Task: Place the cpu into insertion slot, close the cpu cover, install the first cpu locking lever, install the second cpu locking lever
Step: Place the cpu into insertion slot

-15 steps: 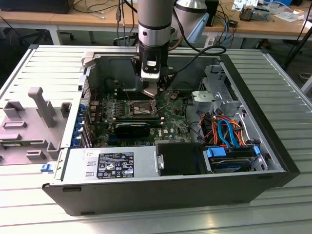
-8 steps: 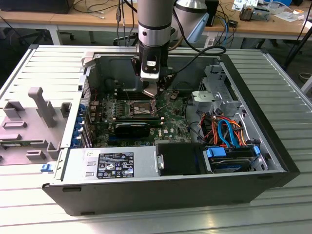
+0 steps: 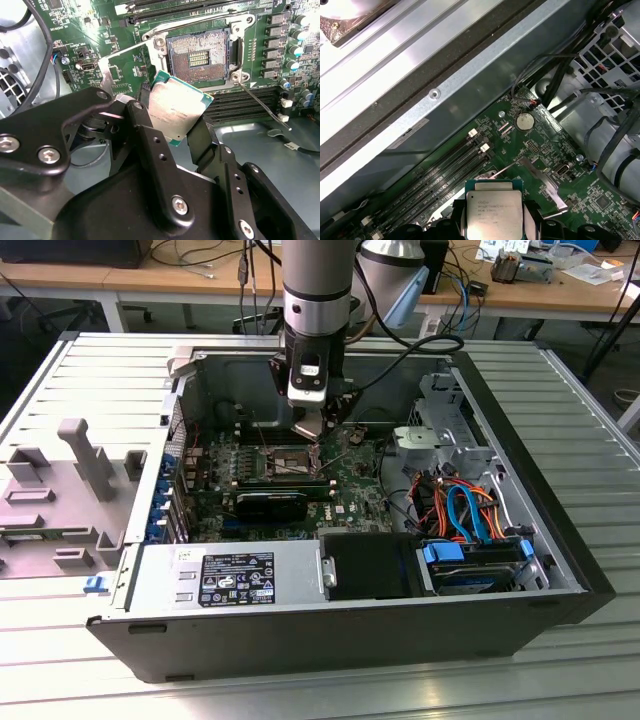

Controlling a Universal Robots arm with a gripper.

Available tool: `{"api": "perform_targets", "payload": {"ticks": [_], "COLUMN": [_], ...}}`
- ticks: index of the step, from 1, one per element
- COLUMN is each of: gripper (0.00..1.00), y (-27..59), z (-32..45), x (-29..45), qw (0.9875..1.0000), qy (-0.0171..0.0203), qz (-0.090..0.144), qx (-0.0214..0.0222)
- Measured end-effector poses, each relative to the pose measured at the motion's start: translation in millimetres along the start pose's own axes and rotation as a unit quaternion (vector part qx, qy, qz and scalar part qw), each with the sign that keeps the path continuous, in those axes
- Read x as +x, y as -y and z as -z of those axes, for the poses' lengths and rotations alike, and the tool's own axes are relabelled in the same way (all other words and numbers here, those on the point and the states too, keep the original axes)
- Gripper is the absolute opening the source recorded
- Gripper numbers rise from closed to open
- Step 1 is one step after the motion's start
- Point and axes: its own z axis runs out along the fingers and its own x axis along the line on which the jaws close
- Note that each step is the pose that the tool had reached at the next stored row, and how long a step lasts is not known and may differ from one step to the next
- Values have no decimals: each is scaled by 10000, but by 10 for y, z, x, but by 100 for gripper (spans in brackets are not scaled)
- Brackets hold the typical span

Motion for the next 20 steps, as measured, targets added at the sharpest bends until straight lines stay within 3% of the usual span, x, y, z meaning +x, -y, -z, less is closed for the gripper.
{"api": "perform_targets", "payload": {"ticks": [20], "gripper": [54], "y": [1], "z": [-8], "x": [0], "qw": [9998], "qy": [16], "qz": [-175], "qx": [-3]}}
